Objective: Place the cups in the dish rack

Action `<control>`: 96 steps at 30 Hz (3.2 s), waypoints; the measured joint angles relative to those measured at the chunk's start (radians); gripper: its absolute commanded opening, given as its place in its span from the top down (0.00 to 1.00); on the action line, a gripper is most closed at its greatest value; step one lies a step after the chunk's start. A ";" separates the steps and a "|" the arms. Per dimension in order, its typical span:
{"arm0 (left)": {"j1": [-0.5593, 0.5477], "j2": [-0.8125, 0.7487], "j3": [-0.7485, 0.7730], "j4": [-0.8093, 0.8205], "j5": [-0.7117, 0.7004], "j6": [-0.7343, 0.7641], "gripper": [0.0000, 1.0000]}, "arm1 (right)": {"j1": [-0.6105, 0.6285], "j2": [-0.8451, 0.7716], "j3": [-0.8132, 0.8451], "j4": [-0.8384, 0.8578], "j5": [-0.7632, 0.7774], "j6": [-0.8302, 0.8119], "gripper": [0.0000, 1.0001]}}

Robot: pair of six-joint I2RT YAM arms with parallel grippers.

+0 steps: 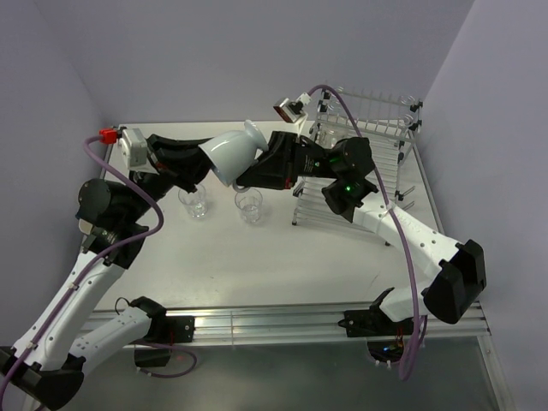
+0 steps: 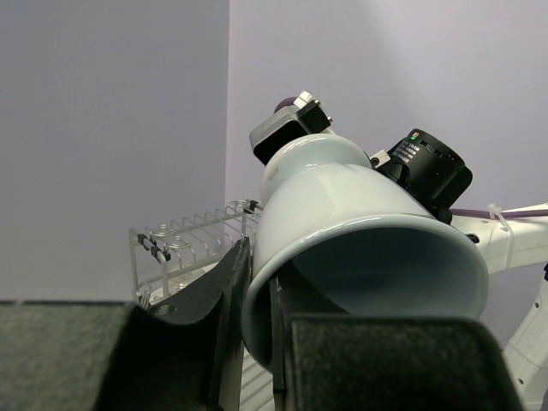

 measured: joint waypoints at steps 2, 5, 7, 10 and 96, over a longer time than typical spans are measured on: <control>0.000 0.000 -0.004 0.001 -0.005 0.002 0.67 | -0.002 0.000 0.000 -0.002 0.001 -0.007 1.00; -0.003 0.001 -0.012 0.000 -0.011 0.010 0.51 | -0.008 0.000 -0.003 -0.026 0.001 -0.011 1.00; -0.003 0.001 -0.014 0.000 -0.020 0.011 0.45 | -0.019 0.000 -0.009 -0.033 0.001 -0.011 1.00; -0.003 0.000 -0.021 0.002 -0.029 0.009 0.39 | -0.034 0.000 -0.015 -0.039 0.006 -0.011 1.00; 0.029 0.107 0.002 -0.561 -0.236 0.106 0.01 | -0.624 0.319 -0.262 -0.590 1.150 -1.139 1.00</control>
